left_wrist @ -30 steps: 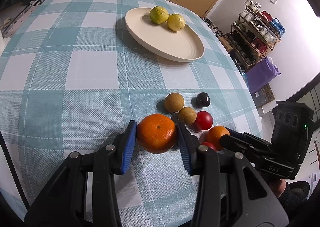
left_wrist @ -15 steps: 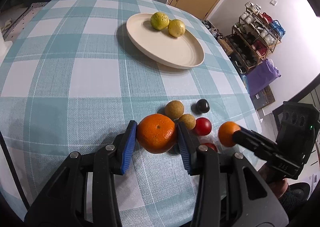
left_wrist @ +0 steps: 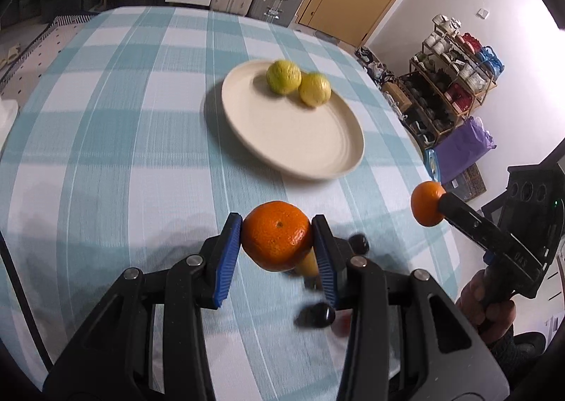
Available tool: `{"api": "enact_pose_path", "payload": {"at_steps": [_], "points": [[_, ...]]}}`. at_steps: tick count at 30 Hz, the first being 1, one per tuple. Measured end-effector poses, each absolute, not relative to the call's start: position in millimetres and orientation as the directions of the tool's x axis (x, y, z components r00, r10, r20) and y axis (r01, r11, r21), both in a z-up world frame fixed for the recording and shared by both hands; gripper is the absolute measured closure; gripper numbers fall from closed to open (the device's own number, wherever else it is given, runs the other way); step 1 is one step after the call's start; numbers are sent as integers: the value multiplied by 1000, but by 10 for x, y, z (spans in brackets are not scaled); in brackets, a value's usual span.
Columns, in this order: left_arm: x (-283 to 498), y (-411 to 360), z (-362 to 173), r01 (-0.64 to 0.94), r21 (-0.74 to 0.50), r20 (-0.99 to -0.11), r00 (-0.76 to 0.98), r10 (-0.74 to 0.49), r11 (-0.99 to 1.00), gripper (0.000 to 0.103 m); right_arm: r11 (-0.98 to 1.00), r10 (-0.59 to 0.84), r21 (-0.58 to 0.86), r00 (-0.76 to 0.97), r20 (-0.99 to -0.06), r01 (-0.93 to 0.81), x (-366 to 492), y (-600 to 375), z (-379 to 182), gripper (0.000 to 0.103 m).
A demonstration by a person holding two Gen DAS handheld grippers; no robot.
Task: Organize fruits
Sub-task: 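Carry both oranges onto the cream plate beside the citrus and open both tools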
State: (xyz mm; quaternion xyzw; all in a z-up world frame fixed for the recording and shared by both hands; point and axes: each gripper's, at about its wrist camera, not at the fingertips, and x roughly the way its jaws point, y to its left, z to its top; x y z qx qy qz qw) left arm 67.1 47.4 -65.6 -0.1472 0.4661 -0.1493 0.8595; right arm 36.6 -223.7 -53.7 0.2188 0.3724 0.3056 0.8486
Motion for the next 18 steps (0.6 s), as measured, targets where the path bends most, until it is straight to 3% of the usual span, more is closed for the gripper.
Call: {"api": "enact_pose_path", "payload": {"at_steps": [18], "points": [[1710,311,-373,139,-387,-743,538,-398,911,66,724,672,596,552,-495,-347,1465,-2072,-329,66]]}}
